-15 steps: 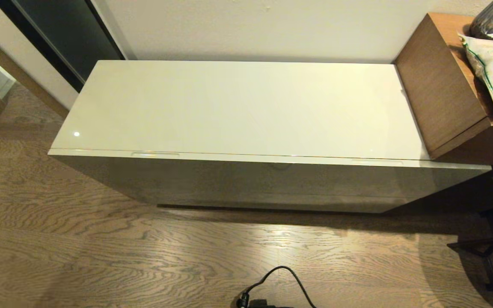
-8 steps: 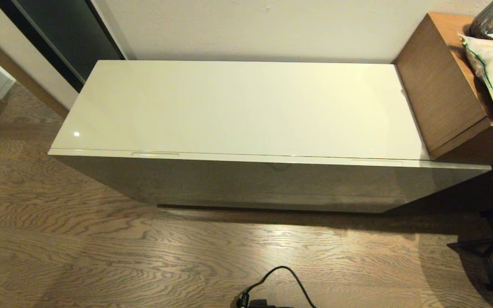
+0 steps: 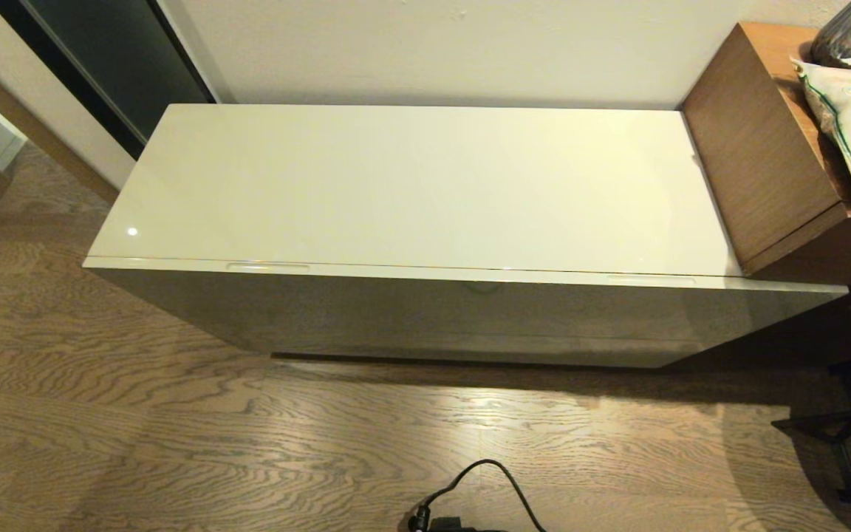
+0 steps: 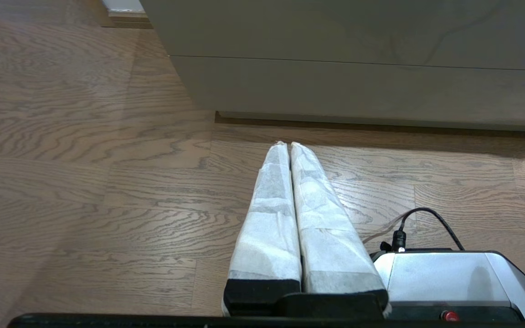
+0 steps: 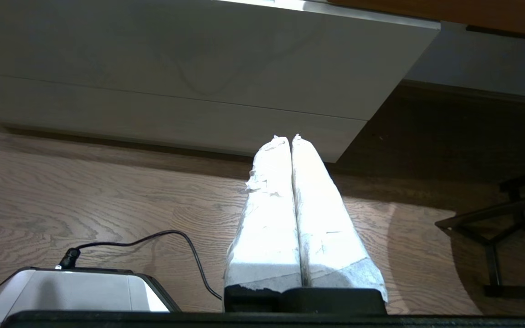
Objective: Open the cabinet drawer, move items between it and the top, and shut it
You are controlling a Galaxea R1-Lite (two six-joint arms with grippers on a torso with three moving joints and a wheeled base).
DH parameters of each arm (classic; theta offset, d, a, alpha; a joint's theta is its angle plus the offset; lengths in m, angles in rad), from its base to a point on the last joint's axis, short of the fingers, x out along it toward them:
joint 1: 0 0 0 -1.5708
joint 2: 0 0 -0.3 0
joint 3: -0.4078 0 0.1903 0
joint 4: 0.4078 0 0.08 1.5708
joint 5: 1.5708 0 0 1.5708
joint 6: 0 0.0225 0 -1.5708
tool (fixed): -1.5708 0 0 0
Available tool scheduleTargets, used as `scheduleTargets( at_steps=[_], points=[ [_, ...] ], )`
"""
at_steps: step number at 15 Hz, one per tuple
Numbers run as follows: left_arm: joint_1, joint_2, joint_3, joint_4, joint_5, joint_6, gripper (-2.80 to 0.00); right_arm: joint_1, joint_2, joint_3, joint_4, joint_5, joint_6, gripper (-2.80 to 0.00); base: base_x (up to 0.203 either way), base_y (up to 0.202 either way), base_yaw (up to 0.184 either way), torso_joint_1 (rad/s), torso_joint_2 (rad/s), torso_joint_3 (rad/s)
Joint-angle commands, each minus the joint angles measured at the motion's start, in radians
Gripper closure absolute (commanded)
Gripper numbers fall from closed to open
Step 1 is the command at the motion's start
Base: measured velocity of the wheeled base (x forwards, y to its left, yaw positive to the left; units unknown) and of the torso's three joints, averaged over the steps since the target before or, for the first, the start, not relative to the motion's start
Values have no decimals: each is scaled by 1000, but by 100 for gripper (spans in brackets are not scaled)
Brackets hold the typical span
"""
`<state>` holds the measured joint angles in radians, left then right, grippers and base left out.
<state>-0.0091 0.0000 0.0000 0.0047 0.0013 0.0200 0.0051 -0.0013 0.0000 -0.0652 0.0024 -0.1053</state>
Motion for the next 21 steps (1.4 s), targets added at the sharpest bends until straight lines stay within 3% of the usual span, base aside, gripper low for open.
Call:
scheduleTargets(
  at_steps=[1, 21],
  points=[
    [0, 0, 0, 0, 0, 0, 0, 1, 0, -2, -1, 1, -1, 0, 0, 0, 0, 0, 0, 0],
    [0, 0, 0, 0, 0, 0, 0, 1, 0, -1, -1, 1, -1, 0, 0, 0, 0, 0, 0, 0]
  ],
)
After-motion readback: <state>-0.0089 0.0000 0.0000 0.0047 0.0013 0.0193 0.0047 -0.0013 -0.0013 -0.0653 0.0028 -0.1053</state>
